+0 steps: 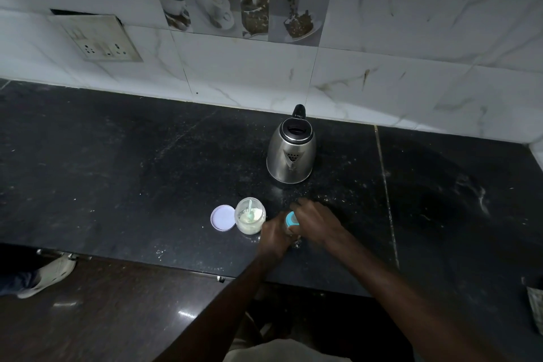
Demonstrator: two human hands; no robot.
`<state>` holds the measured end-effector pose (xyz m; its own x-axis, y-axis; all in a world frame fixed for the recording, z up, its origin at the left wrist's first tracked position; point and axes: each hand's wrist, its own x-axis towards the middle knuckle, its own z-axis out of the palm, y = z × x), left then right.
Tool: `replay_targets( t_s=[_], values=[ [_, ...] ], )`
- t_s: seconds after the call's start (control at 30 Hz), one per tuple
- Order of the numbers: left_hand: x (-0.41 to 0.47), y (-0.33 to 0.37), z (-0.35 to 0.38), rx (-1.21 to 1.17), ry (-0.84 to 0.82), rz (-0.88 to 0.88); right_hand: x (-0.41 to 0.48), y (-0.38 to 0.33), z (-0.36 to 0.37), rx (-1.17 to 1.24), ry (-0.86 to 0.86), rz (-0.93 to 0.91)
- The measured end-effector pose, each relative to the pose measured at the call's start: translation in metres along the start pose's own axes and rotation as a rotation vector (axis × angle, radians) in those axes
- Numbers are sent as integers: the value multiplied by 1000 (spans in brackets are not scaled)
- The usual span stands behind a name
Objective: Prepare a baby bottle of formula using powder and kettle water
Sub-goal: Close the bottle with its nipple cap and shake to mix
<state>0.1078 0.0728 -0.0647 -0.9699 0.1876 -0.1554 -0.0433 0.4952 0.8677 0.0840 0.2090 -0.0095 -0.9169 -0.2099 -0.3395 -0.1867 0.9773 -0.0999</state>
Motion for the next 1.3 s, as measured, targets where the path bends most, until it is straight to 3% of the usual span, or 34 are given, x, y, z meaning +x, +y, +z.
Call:
replay_targets(
  t_s=[0.3, 0.5, 0.73, 0.97, 1.3],
  values=[
    [0, -2, 0, -18, 15, 0, -1, 21, -9, 160, -24, -277],
    [0, 0, 0, -19, 0, -19, -1, 25, -7, 195, 29, -352],
    [-1, 1, -1, -32, 0, 4, -6, 32, -14, 346, 104, -255],
    [0, -3, -1, -36, 2, 19, -5, 27, -8, 193, 19, -262],
    [0, -2, 1, -21, -3, -6, 2, 8, -7, -28, -42, -89]
  ],
)
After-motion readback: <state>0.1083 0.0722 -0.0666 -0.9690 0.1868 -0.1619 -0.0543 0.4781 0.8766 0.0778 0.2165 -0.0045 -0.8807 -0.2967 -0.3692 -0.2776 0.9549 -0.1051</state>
